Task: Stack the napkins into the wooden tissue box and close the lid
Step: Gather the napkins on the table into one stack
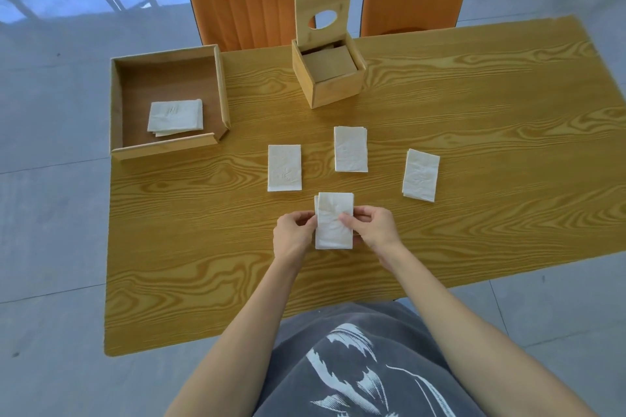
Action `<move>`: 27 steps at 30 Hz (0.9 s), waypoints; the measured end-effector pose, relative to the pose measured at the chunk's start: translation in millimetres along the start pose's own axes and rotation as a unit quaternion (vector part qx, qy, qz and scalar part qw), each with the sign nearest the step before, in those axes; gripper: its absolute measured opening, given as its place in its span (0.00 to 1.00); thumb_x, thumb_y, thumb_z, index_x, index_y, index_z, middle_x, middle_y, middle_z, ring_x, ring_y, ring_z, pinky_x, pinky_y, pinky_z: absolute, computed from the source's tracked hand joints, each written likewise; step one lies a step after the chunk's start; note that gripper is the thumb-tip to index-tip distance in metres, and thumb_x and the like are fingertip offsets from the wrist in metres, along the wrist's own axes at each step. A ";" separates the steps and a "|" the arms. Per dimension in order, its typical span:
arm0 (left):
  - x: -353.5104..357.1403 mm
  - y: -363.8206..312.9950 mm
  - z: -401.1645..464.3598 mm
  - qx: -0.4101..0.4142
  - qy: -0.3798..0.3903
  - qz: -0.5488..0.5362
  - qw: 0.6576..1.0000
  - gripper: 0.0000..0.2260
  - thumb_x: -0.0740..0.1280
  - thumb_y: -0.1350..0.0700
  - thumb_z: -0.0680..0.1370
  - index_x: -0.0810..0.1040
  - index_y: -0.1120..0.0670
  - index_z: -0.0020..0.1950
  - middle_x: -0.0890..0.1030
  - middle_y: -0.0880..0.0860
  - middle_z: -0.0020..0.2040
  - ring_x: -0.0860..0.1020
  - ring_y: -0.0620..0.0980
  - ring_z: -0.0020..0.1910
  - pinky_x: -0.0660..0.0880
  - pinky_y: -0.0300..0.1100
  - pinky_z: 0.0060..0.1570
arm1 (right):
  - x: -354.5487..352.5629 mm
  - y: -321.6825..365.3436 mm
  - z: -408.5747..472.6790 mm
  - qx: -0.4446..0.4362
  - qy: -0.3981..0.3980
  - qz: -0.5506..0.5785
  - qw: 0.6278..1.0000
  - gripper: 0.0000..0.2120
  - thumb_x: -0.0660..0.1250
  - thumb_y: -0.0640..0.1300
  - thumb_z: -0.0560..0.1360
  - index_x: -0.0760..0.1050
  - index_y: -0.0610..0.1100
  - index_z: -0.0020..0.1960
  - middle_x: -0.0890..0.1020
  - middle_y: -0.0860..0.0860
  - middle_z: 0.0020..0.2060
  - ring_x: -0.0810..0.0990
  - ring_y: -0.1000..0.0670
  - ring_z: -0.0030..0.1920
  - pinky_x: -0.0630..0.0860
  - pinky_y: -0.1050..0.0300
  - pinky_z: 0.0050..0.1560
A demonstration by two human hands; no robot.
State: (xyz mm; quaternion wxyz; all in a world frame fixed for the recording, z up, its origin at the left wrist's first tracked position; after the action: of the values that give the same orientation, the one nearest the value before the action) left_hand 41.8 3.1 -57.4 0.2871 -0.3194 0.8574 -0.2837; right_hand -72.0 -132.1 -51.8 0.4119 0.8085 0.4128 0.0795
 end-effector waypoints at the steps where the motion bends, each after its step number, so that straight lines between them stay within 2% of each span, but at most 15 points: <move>1: -0.3 -0.1 -0.3 0.000 0.001 -0.003 1.000 0.11 0.71 0.53 0.78 0.84 0.55 0.58 0.86 0.52 0.53 0.83 0.50 0.52 0.80 0.50 0.57 | 1.8 -1.6 2.5 -0.007 -0.008 -0.024 1.000 0.17 0.77 0.43 0.72 0.81 0.37 0.58 0.87 0.46 0.47 0.86 0.49 0.47 0.83 0.46 0.51; 4: -0.6 0.7 0.4 -0.007 0.003 -0.009 1.000 0.11 0.69 0.53 0.79 0.84 0.54 0.58 0.86 0.51 0.53 0.83 0.50 0.52 0.79 0.49 0.57 | 4.9 1.2 5.8 -0.050 -0.036 -0.143 0.988 0.12 0.76 0.46 0.72 0.84 0.43 0.53 0.87 0.50 0.46 0.85 0.51 0.47 0.82 0.51 0.50; 7: 0.2 -0.5 1.2 -0.027 0.004 -0.014 1.000 0.13 0.65 0.47 0.80 0.85 0.52 0.54 0.87 0.50 0.49 0.84 0.50 0.50 0.80 0.49 0.54 | 6.4 5.5 4.9 -0.075 -0.071 -0.212 0.972 0.10 0.75 0.49 0.72 0.84 0.45 0.49 0.86 0.52 0.43 0.83 0.51 0.44 0.82 0.49 0.46; 9: 0.7 -0.9 1.3 -0.029 0.005 -0.016 0.999 0.15 0.67 0.44 0.78 0.85 0.52 0.54 0.87 0.49 0.48 0.84 0.50 0.49 0.80 0.49 0.53 | 8.8 8.7 2.8 -0.079 -0.094 -0.257 0.958 0.11 0.74 0.52 0.72 0.83 0.46 0.50 0.85 0.53 0.44 0.82 0.52 0.44 0.80 0.52 0.42; 11: 1.2 0.6 2.0 -0.017 -0.002 -0.002 1.000 0.14 0.71 0.45 0.76 0.85 0.52 0.55 0.86 0.49 0.49 0.84 0.49 0.50 0.81 0.50 0.54 | 9.1 11.1 0.6 -0.077 -0.109 -0.294 0.946 0.14 0.74 0.55 0.72 0.81 0.48 0.52 0.83 0.54 0.44 0.80 0.52 0.44 0.76 0.56 0.40; 15: 4.1 0.4 3.1 -0.001 -0.017 0.033 0.999 0.11 0.73 0.49 0.75 0.85 0.52 0.54 0.85 0.47 0.48 0.84 0.48 0.48 0.82 0.50 0.52 | -11.6 20.7 5.1 -0.076 -0.160 -0.275 0.945 0.17 0.72 0.57 0.73 0.78 0.49 0.56 0.82 0.55 0.43 0.80 0.53 0.45 0.77 0.56 0.41; 19: 3.1 0.3 3.3 -0.010 -0.020 0.031 0.999 0.12 0.73 0.49 0.75 0.84 0.52 0.55 0.85 0.48 0.49 0.84 0.48 0.49 0.82 0.50 0.52 | -57.8 36.2 21.6 -0.045 -0.260 -0.232 0.936 0.18 0.67 0.56 0.77 0.76 0.46 0.63 0.81 0.50 0.53 0.78 0.50 0.48 0.71 0.57 0.43; 23: 3.2 1.5 3.7 -0.011 -0.020 0.019 1.000 0.12 0.73 0.49 0.75 0.84 0.53 0.56 0.85 0.48 0.50 0.83 0.48 0.50 0.81 0.49 0.53 | -95.0 34.5 41.1 0.041 -0.315 -0.208 0.925 0.24 0.66 0.55 0.77 0.70 0.45 0.69 0.72 0.44 0.66 0.78 0.42 0.59 0.76 0.46 0.55; 27: 3.2 2.8 5.1 -0.018 -0.016 -0.002 1.000 0.12 0.73 0.50 0.76 0.84 0.54 0.56 0.85 0.49 0.50 0.83 0.48 0.51 0.80 0.48 0.54 | -105.2 29.5 52.0 0.111 -0.324 -0.215 0.915 0.29 0.67 0.56 0.76 0.66 0.41 0.70 0.69 0.41 0.67 0.73 0.38 0.64 0.74 0.43 0.58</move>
State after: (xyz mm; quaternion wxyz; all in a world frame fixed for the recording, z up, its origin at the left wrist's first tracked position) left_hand 42.1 1.1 -63.6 0.2947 -0.3307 0.8569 -0.2635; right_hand -97.9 -249.9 -41.7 0.4375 0.7224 0.4266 -0.3238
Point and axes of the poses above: each hand's wrist, its own z-axis towards the middle knuckle, its own x-axis out of the palm, y = z × x, the point moved 4 cm from there along z, towards the middle knuckle
